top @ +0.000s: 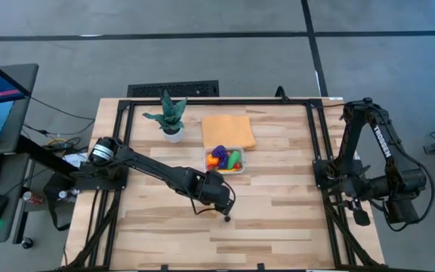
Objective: Pick and placing Produce into tupperware
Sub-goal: Put the brown potato into the transparent bin
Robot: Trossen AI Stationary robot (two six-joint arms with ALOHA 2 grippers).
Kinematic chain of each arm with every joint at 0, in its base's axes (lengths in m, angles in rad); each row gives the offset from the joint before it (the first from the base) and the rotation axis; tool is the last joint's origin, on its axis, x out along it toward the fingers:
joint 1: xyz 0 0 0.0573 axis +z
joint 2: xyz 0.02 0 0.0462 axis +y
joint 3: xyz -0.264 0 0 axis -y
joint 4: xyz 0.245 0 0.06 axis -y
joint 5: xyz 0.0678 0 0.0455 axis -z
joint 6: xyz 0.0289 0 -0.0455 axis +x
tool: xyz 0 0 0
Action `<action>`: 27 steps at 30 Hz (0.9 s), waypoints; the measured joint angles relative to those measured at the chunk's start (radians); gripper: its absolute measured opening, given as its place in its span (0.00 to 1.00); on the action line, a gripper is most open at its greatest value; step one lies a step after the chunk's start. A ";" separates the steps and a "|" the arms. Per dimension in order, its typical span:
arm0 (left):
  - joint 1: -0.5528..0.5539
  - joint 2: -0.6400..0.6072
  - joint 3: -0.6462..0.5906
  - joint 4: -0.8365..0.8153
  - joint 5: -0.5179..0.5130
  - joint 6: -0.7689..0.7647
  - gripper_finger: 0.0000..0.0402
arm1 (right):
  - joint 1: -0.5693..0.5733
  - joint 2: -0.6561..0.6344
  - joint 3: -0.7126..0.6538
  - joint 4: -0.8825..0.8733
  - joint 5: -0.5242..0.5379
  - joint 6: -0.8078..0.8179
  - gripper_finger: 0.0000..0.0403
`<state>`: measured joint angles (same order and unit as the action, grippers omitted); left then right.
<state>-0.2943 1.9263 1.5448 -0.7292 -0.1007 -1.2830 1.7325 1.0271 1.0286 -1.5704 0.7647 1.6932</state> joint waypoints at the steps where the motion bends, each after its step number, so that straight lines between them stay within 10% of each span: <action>1: -0.001 0.000 0.000 -0.018 0.005 -0.015 0.73 | 0.000 0.000 0.000 0.000 0.000 0.000 0.32; 27: -0.010 0.092 -0.006 0.015 0.006 -0.031 0.73 | 0.000 0.000 0.000 0.000 0.024 0.000 0.32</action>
<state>-0.3046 2.0178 1.5387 -0.7140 -0.0944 -1.3139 1.7325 1.0271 1.0286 -1.5707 0.7891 1.6936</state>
